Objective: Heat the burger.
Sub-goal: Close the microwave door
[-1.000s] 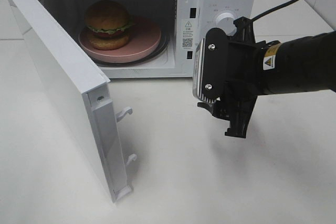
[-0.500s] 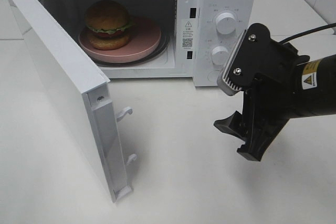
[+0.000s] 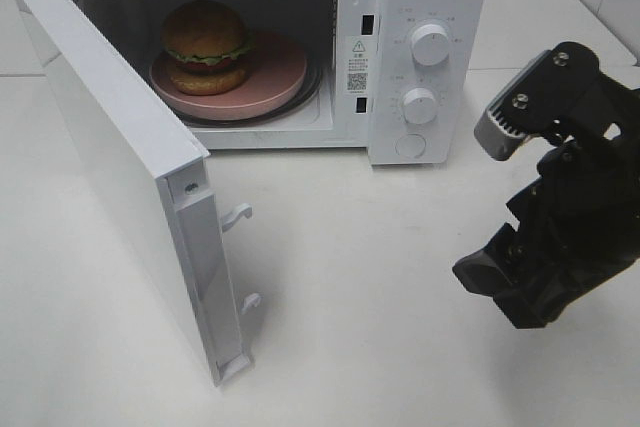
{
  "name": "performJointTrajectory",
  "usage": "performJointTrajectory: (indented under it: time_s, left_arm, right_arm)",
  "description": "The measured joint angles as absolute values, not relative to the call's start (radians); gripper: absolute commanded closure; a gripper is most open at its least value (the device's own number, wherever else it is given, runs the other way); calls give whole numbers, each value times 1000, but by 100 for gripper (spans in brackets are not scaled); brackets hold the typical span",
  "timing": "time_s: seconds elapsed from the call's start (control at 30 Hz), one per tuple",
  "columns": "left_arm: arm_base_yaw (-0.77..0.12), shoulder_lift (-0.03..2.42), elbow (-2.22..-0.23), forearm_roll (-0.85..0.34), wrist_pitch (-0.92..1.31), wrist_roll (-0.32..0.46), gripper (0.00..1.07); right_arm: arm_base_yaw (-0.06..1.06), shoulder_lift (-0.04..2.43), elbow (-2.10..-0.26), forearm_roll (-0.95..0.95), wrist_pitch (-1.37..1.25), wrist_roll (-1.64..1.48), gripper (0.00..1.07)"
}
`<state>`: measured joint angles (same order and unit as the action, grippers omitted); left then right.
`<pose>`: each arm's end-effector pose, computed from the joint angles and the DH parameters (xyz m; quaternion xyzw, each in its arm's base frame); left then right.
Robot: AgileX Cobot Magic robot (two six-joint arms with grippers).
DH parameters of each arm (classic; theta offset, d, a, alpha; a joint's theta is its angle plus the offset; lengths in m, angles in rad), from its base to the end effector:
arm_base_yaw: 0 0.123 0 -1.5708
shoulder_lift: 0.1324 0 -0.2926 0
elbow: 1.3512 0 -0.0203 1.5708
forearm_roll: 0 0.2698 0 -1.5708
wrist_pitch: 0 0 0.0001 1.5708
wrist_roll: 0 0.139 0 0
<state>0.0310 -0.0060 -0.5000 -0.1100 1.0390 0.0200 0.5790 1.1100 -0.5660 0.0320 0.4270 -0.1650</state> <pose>0.0474 -0.0117 0.2681 -0.0030 0.8446 -0.0414 0.5337 0.2039 0.1355 0.1917 -0.3315 0.8812 0.0801 0.3273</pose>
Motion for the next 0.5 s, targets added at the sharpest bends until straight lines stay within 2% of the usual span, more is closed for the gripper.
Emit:
performJointTrajectory:
  time_s: [0.5]
  left_arm:
    - [31, -6, -500, -110, 1039, 20, 7]
  right_arm:
    - [579, 866, -566, 32, 720, -94, 33]
